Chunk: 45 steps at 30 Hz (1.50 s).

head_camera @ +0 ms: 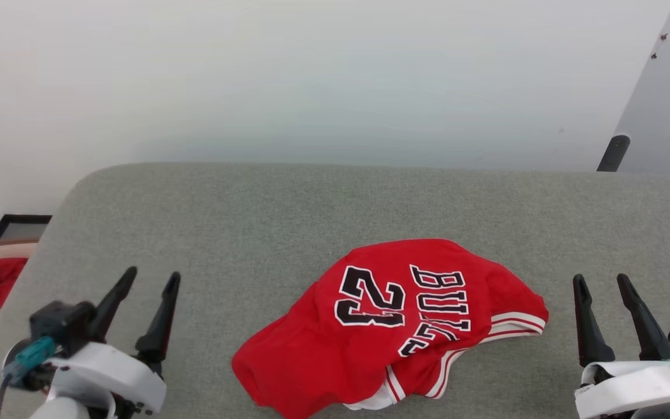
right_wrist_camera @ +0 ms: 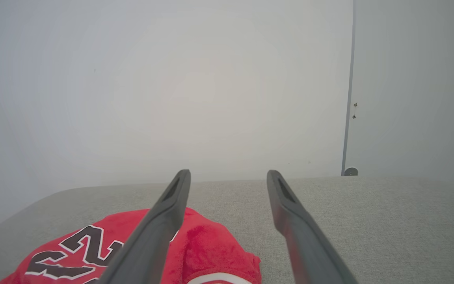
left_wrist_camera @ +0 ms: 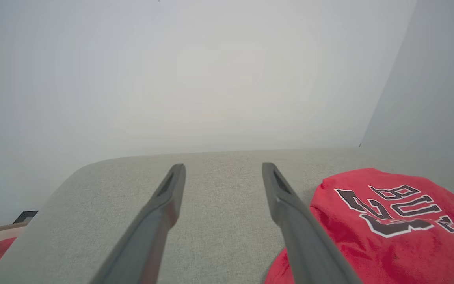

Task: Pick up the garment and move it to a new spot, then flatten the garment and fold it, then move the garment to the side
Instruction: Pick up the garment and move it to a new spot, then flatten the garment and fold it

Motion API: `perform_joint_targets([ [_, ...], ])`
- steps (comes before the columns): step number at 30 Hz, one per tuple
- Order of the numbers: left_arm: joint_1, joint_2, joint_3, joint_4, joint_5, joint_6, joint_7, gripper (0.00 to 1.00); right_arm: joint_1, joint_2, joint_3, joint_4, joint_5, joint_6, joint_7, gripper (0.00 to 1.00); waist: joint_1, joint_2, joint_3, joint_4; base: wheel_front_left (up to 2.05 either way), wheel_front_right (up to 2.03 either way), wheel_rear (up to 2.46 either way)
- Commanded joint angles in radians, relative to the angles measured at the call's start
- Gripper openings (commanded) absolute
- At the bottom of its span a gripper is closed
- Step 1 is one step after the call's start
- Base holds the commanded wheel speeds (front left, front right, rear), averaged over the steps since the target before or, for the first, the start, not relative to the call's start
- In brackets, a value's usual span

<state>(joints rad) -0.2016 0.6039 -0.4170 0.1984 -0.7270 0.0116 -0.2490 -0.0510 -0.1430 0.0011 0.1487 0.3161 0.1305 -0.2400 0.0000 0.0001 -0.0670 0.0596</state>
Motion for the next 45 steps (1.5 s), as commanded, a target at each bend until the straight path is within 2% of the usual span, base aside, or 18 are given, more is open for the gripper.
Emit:
perform_joint_targets([
  [1, 0.021, -0.007, 0.018, 0.002, 0.007, 0.01, -0.008, 1.0, 0.008, -0.002, -0.008, 0.003, 0.011, 0.0, -0.006, 1.0, 0.0, -0.0001, -0.007, 0.004, 0.0, 0.0, 0.0],
  [8, 0.113, -0.044, 0.137, -0.022, 0.045, 0.021, -0.016, 1.0, 0.029, -0.001, -0.03, 0.012, 0.01, 0.0, -0.015, 1.0, 0.0, -0.0001, -0.022, 0.011, 0.0, 0.0, 0.0],
  [22, 0.243, -0.136, 0.35, -0.074, 0.163, -0.039, -0.016, 1.0, 0.069, 0.013, -0.066, -0.002, -0.003, 0.0, -0.023, 1.0, 0.0, -0.0001, -0.026, -0.002, 0.0, 0.0, 0.0],
  [31, 0.256, -0.169, 0.393, -0.069, 0.205, -0.074, -0.016, 1.0, 0.062, 0.019, -0.063, -0.005, -0.009, 0.0, -0.023, 1.0, 0.0, -0.0001, -0.015, -0.01, 0.0, 0.0, 0.0],
  [35, 0.233, -0.164, 0.381, -0.068, 0.214, -0.088, -0.015, 1.0, 0.051, 0.019, -0.052, -0.004, -0.012, 0.0, -0.023, 1.0, 0.0, -0.0001, -0.004, -0.008, 0.0, 0.0, 0.0],
  [40, 0.184, -0.139, 0.344, -0.103, 0.169, -0.111, 0.088, 1.0, 0.035, 0.015, -0.037, -0.002, -0.015, 0.0, -0.02, 1.0, 0.0, -0.0001, 0.015, -0.008, 0.0, 0.0, 0.0],
  [45, 0.112, -0.088, 0.288, -0.17, 0.086, -0.128, 0.3, 1.0, 0.007, 0.012, -0.015, -0.001, -0.016, 0.0, -0.017, 1.0, 0.0, -0.0001, 0.042, -0.017, 0.0, 0.0, 0.0],
])
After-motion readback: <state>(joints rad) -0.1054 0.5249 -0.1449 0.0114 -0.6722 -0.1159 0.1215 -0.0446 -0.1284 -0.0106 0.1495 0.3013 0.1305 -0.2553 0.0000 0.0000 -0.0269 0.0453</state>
